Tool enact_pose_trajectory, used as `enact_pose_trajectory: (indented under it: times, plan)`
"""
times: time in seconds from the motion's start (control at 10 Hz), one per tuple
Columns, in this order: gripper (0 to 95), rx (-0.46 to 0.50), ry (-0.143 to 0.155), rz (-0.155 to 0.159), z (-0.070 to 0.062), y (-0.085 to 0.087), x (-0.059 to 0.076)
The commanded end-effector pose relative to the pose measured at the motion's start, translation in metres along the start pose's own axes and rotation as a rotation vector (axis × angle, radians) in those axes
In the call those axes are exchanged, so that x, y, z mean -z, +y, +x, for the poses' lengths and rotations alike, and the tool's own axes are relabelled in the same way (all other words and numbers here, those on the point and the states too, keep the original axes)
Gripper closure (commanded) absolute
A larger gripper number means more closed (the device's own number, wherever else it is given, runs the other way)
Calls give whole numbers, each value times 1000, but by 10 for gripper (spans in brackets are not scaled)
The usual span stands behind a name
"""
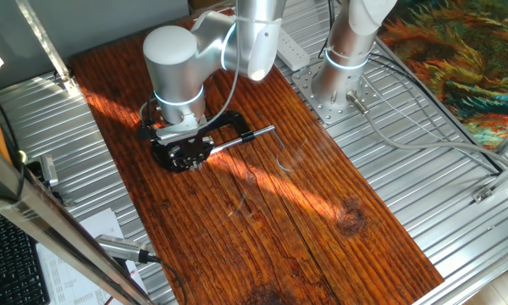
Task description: Sharpen the pencil with a pencil sharpener
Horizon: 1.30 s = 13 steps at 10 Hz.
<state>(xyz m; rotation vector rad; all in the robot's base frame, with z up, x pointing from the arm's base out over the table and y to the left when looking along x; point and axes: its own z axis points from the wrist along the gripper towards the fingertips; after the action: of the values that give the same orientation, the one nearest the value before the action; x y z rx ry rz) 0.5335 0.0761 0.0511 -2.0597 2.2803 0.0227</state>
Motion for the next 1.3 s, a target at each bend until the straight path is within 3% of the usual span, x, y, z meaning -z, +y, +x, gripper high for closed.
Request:
enact_pose_trajectory:
  times: [0.1,0.8,0.9,1.1,1.3]
  plan:
    - [950,-5,-1,6,0,-1,-1]
    - [950,11,-4,8,0,-3,-4]
    - [760,14,-10,7,0,-3,-3]
    - [760,31,12,13,-3,-4,5]
    - [760,22,12,10,-7,-8,11]
